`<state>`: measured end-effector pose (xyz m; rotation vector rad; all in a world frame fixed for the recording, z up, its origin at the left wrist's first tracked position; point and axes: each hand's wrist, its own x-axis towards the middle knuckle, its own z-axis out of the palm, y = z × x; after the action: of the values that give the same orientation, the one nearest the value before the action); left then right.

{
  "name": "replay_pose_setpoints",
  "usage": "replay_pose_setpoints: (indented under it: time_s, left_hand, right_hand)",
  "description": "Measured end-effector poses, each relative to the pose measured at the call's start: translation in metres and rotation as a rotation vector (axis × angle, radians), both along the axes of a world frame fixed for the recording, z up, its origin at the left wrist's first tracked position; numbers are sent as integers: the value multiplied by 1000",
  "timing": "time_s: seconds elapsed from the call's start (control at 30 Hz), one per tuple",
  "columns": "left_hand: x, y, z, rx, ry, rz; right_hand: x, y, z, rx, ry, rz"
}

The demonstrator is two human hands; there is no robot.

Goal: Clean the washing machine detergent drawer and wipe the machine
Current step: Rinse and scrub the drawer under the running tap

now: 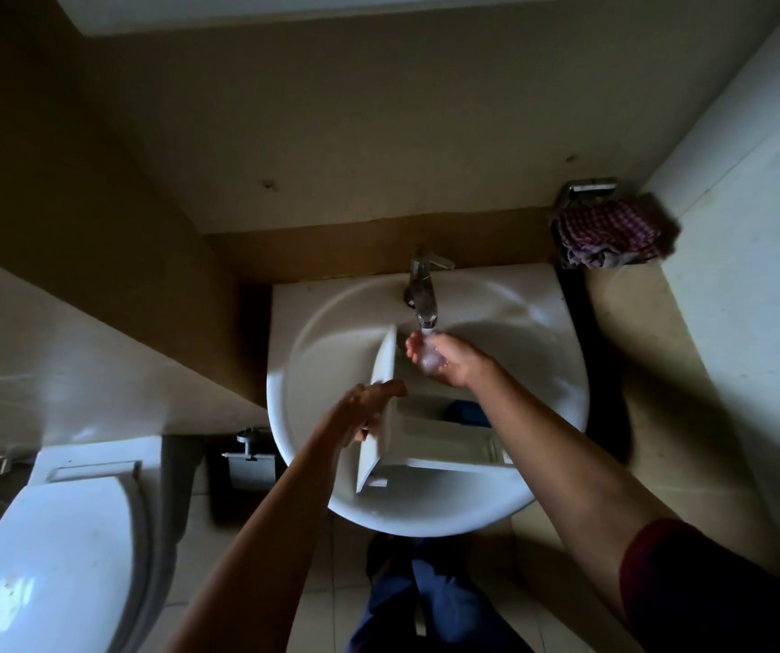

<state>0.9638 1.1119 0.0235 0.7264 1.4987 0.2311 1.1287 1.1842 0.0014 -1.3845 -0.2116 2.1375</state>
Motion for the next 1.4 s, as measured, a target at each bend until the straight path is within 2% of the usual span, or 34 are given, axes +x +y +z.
replay_pose_setpoints:
  time_s: [0.1, 0.13, 0.17, 0.2, 0.27, 0.37, 0.43, 0.5, 0.63, 0.73, 0.83, 0.97, 1.1, 1.2, 1.27, 1.4]
  left_hand:
    - [1, -1, 1, 23, -19, 16]
    - [2, -1, 0, 17, -10, 26]
    - [2, -1, -1, 19, -3, 37]
    - [1, -1, -1, 28, 3, 45]
    - [-1, 1, -4, 21, 36, 44]
    - [-4, 2, -6, 30, 88, 52]
    - [-6, 2, -6, 41, 108, 48]
    - [-8, 3, -6, 63, 123, 38]
    - [-10, 1, -12, 103, 122, 45]
    - [-10, -1, -15, 124, 136, 48]
    - [-8, -1, -12, 115, 126, 58]
    - [-7, -1, -10, 102, 126, 51]
    - [-8, 1, -14, 97, 123, 52]
    - [-6, -1, -8, 100, 121, 41]
    - [-6, -2, -9, 95, 112, 50]
    - [-8, -3, -13, 115, 114, 48]
  right_hand:
    - [11, -13, 5, 168, -150, 624]
    - [13, -16, 6, 216, -199, 753]
    - [14, -17, 6, 243, -265, 786]
    - [15, -15, 5, 259, -336, 730]
    - [15, -9, -1, 230, -387, 443]
    - [9, 0, -3, 19, -66, -81]
    - [3, 3, -4, -78, 66, -270]
    - [-2, 6, -6, -109, 107, -321]
    - [-3, 6, -3, -101, 87, -257]
    - [2, -4, 7, -56, 37, -56]
    - [6, -19, 14, 46, -106, 365]
    - [4, -38, 20, 73, -248, 837]
    - [-16, -57, 29, 250, -460, 1049]
    - [-13, -70, 30, 418, -625, 1323]
    - [-5, -79, 21, 378, -662, 1454]
    - [13, -77, 23, 185, -821, 1522]
